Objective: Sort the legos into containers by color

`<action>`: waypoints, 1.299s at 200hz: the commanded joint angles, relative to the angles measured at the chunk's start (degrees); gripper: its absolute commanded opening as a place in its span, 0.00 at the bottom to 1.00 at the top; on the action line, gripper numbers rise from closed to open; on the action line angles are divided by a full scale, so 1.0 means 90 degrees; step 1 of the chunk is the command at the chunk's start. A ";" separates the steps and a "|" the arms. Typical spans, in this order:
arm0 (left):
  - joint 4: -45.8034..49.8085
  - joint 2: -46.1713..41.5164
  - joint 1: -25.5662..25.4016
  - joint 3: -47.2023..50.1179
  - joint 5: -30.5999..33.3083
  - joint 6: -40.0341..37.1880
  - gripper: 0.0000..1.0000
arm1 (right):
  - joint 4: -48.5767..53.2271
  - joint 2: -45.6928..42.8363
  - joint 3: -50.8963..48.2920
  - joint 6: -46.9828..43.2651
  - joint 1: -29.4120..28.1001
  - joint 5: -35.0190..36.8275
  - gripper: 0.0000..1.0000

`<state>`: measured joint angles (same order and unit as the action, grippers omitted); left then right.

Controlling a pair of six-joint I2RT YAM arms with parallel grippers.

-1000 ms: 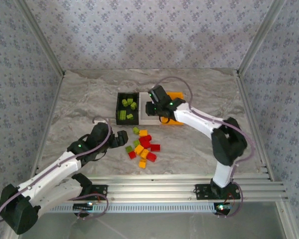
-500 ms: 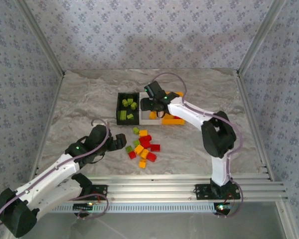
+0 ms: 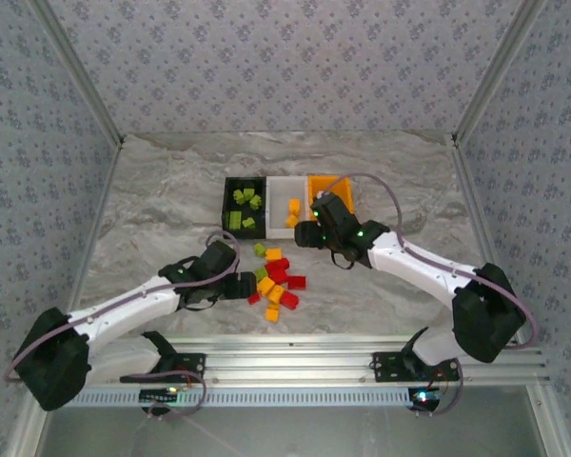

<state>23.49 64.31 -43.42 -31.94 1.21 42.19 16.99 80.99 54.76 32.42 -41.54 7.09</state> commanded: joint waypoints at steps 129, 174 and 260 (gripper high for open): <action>0.0422 0.0129 0.0781 0.0253 0.0886 0.0043 0.63 | -0.0041 -0.0932 -0.0429 0.0265 0.0099 0.0257 0.69; 0.0200 -0.0215 0.0614 -0.0180 0.0503 -0.0042 0.70 | -0.0070 -0.0961 -0.0459 0.0275 0.0133 0.0184 0.69; -0.0402 0.1573 0.0701 -0.0196 0.0749 -0.0125 0.74 | 0.0017 -0.1312 -0.0600 0.0302 0.0241 0.0169 0.69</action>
<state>21.23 76.53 -37.60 -33.74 7.68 41.43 16.36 71.24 50.35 34.11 -40.03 8.19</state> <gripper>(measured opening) 0.781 0.686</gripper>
